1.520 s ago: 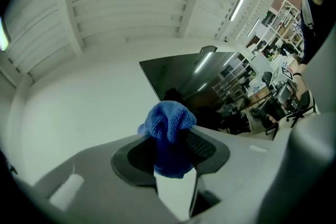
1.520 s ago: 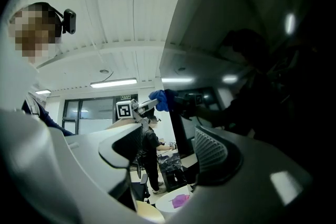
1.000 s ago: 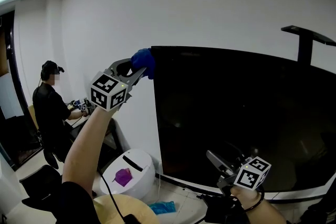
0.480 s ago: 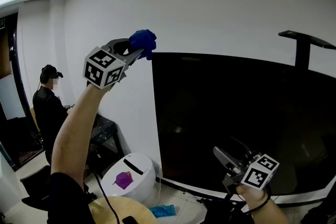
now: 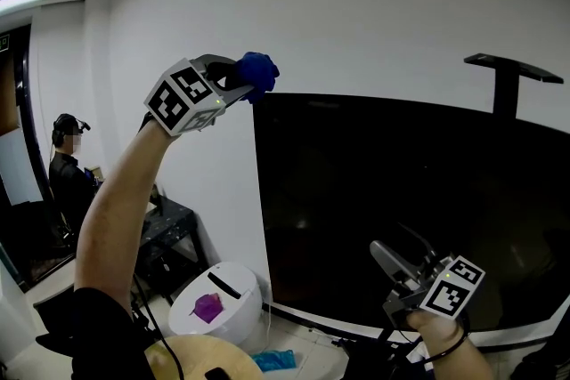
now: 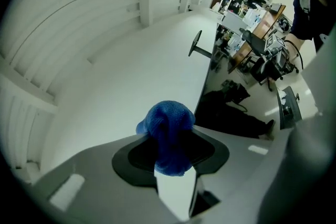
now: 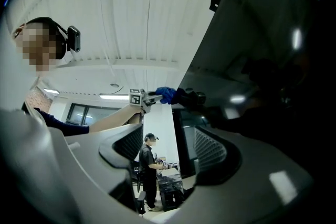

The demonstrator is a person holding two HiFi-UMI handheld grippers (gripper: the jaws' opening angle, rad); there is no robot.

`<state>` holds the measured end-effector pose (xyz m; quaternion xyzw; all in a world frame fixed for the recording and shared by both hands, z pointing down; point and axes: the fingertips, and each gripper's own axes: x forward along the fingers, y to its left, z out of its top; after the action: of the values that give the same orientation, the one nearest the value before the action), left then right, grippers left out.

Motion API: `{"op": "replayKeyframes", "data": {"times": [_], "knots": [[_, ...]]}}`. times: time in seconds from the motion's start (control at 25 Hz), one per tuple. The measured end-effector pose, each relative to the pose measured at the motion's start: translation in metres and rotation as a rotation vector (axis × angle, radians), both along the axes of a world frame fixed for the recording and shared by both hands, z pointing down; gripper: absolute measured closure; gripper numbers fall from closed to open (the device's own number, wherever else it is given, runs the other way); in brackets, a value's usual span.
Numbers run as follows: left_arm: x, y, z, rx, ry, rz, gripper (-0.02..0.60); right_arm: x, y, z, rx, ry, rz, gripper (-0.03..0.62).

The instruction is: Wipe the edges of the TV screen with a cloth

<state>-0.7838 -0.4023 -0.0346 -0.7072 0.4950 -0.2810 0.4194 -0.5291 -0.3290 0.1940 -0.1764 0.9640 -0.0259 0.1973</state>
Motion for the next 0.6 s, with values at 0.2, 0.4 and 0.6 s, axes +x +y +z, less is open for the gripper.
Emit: {"op": "replayKeyframes", "data": {"times": [0.2, 0.4, 0.6], "knots": [[0.009, -0.004, 0.003, -0.041, 0.010, -0.007, 0.449, 0.011, 0.017, -0.013, 0.035, -0.020, -0.001, 0.283], [0.013, 0.005, 0.009, -0.103, -0.114, -0.031, 0.456, 0.019, 0.033, -0.027, 0.071, -0.031, 0.009, 0.286], [0.027, -0.001, 0.013, -0.149, -0.323, -0.116, 0.459, 0.025, 0.034, -0.036, 0.087, -0.037, 0.008, 0.287]]}}
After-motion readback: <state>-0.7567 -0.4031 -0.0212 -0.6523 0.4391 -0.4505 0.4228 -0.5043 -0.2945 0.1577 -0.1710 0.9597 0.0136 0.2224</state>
